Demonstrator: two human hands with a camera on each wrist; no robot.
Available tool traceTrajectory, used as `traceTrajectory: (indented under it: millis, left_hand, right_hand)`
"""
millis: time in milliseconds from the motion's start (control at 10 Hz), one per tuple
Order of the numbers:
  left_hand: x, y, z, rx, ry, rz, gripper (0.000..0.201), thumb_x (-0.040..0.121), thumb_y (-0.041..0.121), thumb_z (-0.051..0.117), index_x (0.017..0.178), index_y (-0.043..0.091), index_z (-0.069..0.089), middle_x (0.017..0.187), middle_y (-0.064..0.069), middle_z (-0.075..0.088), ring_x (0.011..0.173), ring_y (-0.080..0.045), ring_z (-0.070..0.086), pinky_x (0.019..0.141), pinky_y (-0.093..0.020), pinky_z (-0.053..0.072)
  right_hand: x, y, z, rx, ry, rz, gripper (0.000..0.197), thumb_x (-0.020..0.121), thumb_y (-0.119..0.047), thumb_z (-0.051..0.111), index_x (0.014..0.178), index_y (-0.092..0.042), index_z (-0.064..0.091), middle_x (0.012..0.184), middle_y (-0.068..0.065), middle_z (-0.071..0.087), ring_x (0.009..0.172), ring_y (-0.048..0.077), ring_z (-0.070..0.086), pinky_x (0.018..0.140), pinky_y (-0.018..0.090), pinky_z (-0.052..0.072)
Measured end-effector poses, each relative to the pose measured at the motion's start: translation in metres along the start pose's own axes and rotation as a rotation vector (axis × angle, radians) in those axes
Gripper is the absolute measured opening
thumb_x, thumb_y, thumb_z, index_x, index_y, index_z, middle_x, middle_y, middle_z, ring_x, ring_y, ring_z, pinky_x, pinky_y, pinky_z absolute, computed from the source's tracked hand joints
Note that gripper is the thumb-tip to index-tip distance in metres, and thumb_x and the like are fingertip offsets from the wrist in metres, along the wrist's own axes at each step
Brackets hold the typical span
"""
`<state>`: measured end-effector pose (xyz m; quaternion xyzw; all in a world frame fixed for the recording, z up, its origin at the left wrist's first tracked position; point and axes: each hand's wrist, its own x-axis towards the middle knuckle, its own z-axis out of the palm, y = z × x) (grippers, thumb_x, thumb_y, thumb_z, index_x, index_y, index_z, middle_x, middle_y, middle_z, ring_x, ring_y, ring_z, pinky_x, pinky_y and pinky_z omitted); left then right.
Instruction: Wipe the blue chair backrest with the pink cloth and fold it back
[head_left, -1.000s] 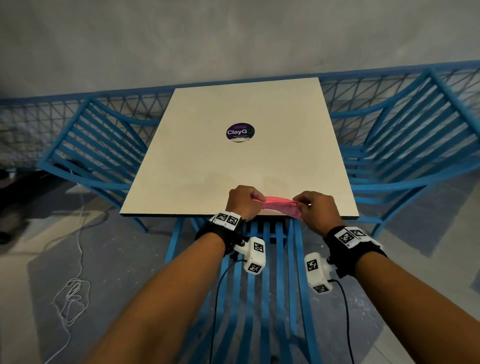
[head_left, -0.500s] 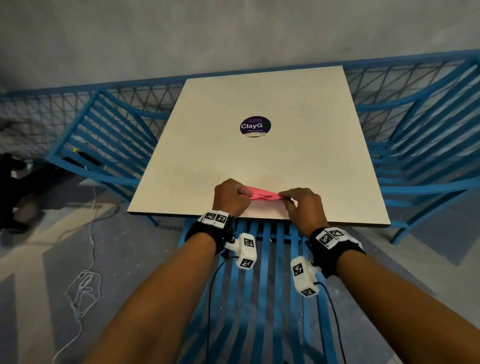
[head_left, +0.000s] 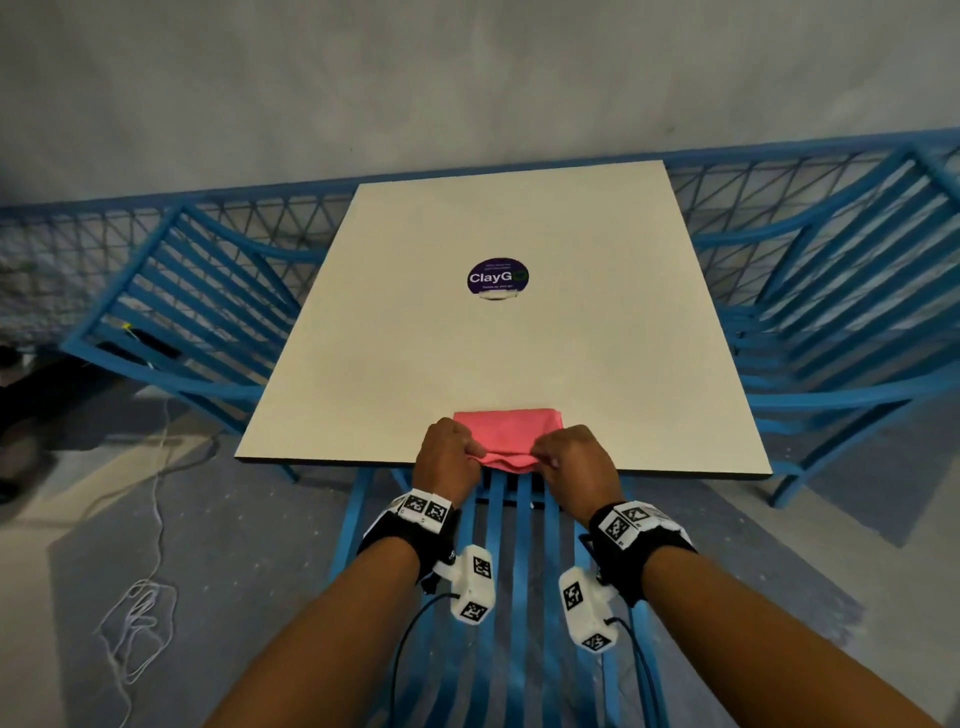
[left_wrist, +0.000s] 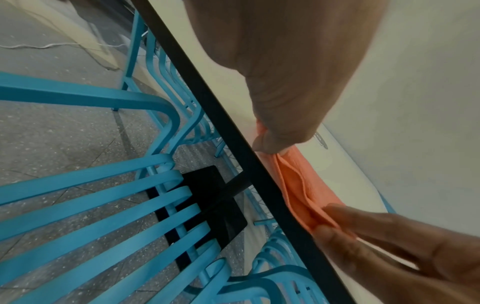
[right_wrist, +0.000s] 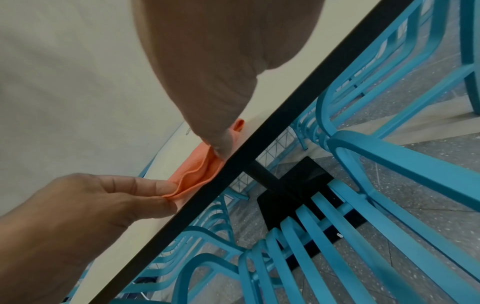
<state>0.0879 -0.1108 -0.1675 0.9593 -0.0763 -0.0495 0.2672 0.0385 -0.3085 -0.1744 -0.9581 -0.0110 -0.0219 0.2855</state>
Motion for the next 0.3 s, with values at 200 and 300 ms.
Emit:
traceTrajectory:
  millis: [200, 300]
  left_hand:
    - [-0.004, -0.003, -0.008, 0.028, -0.074, -0.014, 0.033, 0.073, -0.006, 0.076, 0.098, 0.014, 0.083, 0.128, -0.007, 0.066, 0.124, -0.022, 0.054, 0.098, -0.014, 0.033]
    - [-0.008, -0.004, -0.013, -0.011, -0.082, -0.005, 0.032, 0.076, -0.002, 0.074, 0.101, 0.016, 0.083, 0.135, -0.006, 0.064, 0.129, -0.022, 0.051, 0.105, -0.019, 0.034]
  right_hand:
    - [-0.009, -0.007, -0.014, -0.094, -0.064, -0.032, 0.013, 0.079, -0.031, 0.076, 0.087, -0.021, 0.075, 0.102, -0.003, 0.075, 0.104, 0.023, 0.057, 0.081, 0.037, 0.054]
    - [-0.015, -0.01, -0.02, -0.069, 0.012, -0.048, 0.015, 0.083, -0.036, 0.073, 0.089, -0.023, 0.077, 0.102, -0.006, 0.077, 0.103, 0.023, 0.059, 0.083, 0.033, 0.052]
